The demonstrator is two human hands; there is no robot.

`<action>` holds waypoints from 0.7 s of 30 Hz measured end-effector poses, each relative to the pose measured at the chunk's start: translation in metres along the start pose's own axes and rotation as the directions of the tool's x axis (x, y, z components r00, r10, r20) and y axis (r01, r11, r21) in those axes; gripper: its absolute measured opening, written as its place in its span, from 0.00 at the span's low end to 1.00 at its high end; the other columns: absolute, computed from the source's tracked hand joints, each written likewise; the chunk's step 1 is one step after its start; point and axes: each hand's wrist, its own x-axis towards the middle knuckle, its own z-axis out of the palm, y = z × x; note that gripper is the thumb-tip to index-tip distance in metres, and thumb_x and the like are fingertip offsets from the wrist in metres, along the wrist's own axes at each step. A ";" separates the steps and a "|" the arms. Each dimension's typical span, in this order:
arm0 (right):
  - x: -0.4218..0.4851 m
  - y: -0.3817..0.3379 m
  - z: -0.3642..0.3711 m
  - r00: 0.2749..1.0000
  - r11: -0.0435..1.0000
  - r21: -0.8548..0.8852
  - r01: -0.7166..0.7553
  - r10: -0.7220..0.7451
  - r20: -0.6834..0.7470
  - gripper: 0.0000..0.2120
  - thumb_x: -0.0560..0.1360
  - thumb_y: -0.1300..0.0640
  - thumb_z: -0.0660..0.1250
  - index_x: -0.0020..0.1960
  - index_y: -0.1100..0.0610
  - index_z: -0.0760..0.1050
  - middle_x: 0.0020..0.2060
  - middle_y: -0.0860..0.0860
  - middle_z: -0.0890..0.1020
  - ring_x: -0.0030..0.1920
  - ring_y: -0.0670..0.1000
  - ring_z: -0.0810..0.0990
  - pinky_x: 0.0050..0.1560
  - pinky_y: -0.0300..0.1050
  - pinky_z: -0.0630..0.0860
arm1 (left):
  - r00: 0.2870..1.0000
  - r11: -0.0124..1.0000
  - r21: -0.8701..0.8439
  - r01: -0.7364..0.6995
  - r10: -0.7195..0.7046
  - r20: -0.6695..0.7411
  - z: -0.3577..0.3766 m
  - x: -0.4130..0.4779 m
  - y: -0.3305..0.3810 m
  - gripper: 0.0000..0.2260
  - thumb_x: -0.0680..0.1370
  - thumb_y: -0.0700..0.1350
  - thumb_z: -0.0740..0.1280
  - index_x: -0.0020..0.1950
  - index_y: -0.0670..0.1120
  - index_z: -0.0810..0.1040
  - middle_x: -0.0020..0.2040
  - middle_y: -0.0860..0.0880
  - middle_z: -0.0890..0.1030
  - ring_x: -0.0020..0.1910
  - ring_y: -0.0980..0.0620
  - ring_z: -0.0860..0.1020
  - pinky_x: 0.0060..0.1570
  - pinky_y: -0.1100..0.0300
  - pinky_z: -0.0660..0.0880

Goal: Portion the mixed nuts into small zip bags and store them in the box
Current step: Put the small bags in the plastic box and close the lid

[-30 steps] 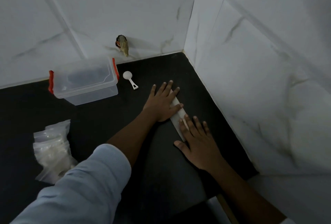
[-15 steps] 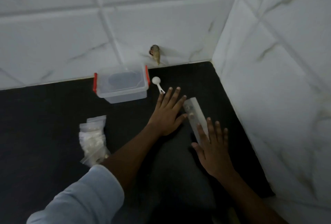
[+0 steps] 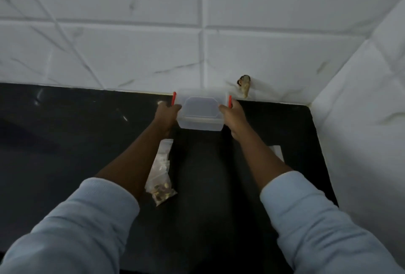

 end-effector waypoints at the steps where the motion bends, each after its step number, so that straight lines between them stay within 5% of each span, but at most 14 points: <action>1: 0.002 -0.001 0.001 0.999 0.999 0.040 -0.025 0.027 -0.026 0.24 0.80 0.55 0.67 0.75 0.55 0.69 0.62 0.51 0.80 0.56 0.50 0.80 0.53 0.45 0.80 | 0.999 0.999 -0.046 0.025 -0.023 0.039 -0.003 -0.002 0.000 0.28 0.82 0.45 0.68 0.79 0.43 0.62 0.72 0.40 0.73 0.63 0.42 0.78 0.59 0.45 0.80; 5: -0.018 0.001 -0.007 0.989 0.998 0.055 -0.041 0.048 -0.140 0.14 0.80 0.55 0.67 0.65 0.55 0.74 0.54 0.53 0.81 0.52 0.54 0.83 0.54 0.54 0.82 | 0.999 0.999 -0.002 -0.043 0.043 0.026 -0.010 -0.032 -0.005 0.18 0.82 0.45 0.67 0.72 0.43 0.72 0.61 0.44 0.80 0.56 0.46 0.82 0.54 0.45 0.83; 11: -0.095 0.034 -0.037 0.943 0.996 0.030 -0.084 0.090 -0.319 0.10 0.82 0.49 0.66 0.62 0.46 0.68 0.50 0.45 0.77 0.48 0.45 0.80 0.42 0.42 0.75 | 0.990 0.993 0.114 0.018 -0.033 0.135 -0.007 -0.105 -0.035 0.13 0.82 0.49 0.67 0.63 0.48 0.69 0.55 0.48 0.79 0.50 0.51 0.82 0.36 0.60 0.79; 17: -0.124 0.082 -0.053 0.940 0.975 0.069 -0.213 0.224 -0.257 0.10 0.82 0.46 0.66 0.61 0.47 0.74 0.53 0.48 0.81 0.51 0.48 0.81 0.50 0.48 0.80 | 0.993 0.842 0.533 -0.084 0.024 0.118 0.009 -0.130 -0.065 0.16 0.80 0.52 0.68 0.63 0.48 0.70 0.58 0.46 0.79 0.53 0.49 0.80 0.54 0.49 0.81; 21: -0.123 0.086 -0.055 0.951 0.981 0.088 -0.171 0.188 -0.245 0.10 0.81 0.44 0.67 0.59 0.47 0.76 0.53 0.47 0.82 0.52 0.48 0.82 0.57 0.52 0.81 | 0.903 0.503 0.791 -0.349 0.406 0.140 0.033 -0.138 -0.066 0.32 0.80 0.62 0.62 0.78 0.49 0.59 0.79 0.42 0.60 0.77 0.39 0.61 0.72 0.39 0.67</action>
